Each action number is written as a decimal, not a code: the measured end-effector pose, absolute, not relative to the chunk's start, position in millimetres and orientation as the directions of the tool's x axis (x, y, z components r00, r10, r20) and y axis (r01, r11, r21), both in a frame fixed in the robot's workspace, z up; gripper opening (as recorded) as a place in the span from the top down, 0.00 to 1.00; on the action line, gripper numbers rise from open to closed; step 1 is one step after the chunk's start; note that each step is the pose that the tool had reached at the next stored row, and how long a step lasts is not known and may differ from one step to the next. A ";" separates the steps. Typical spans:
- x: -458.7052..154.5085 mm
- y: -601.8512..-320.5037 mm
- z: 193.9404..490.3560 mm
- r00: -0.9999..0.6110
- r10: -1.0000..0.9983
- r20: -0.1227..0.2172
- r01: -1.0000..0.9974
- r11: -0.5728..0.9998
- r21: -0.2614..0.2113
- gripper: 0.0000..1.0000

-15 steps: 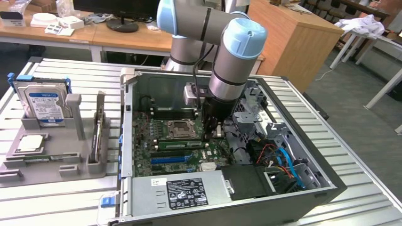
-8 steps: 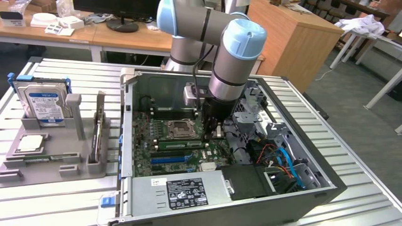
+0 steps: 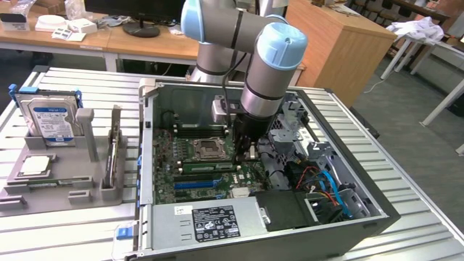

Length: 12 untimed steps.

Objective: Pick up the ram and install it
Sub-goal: 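Press down the ram until it locks into place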

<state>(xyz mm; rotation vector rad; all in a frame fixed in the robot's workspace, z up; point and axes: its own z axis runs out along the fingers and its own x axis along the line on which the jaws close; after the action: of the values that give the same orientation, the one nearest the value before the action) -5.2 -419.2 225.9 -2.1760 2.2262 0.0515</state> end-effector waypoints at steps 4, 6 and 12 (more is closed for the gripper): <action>-5.2 -419.2 225.8 -0.023 -0.999 -0.043 -1.000 0.023 0.004 0.89; -5.2 -419.1 225.0 -0.023 -0.999 -0.044 -1.000 0.023 0.004 0.89; -5.2 -419.2 224.7 -0.023 -0.999 -0.043 -1.000 0.023 0.004 0.89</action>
<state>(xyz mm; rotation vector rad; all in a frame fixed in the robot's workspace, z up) -5.2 -419.2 224.7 -2.1760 2.2262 0.0515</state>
